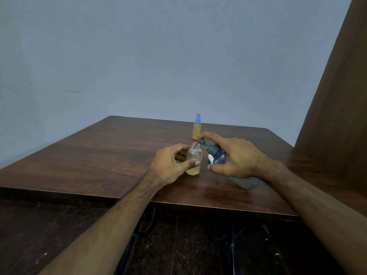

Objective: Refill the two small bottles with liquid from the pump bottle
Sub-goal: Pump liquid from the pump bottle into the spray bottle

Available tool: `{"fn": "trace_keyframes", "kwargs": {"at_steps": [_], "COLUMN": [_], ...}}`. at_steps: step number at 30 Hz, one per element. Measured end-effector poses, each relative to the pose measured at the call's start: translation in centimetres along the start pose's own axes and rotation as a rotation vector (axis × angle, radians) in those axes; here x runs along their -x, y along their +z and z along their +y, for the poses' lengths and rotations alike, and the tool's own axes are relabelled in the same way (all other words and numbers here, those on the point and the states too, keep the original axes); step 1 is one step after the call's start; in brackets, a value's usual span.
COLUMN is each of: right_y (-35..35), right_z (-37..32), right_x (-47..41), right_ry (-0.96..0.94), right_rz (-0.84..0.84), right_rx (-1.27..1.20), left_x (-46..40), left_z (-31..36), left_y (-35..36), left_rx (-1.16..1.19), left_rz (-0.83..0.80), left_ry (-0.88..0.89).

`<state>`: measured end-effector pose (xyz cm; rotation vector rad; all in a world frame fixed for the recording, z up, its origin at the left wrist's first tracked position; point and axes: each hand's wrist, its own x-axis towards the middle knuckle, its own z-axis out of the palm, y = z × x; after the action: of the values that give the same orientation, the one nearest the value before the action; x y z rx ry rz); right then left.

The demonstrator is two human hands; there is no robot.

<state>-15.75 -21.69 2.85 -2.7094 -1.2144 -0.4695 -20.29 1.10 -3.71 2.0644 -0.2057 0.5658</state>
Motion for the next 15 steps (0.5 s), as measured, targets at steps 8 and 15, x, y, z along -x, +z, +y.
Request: {"fn": "trace_keyframes", "kwargs": {"at_steps": [8,15], "right_y": [0.5,0.5], "right_z": [-0.5,-0.1], "right_x": [-1.2,-0.8], "right_ry": [0.039,0.060], "right_rz": [0.062,0.054], "right_rx": [-0.066,-0.110], "left_x": [0.0,0.0], "left_z": [0.0,-0.1], "left_y": [0.0,-0.1], "left_rx": [-0.027,0.009], "left_rz": [-0.026,-0.014], "left_ry": [0.013,0.001]}}
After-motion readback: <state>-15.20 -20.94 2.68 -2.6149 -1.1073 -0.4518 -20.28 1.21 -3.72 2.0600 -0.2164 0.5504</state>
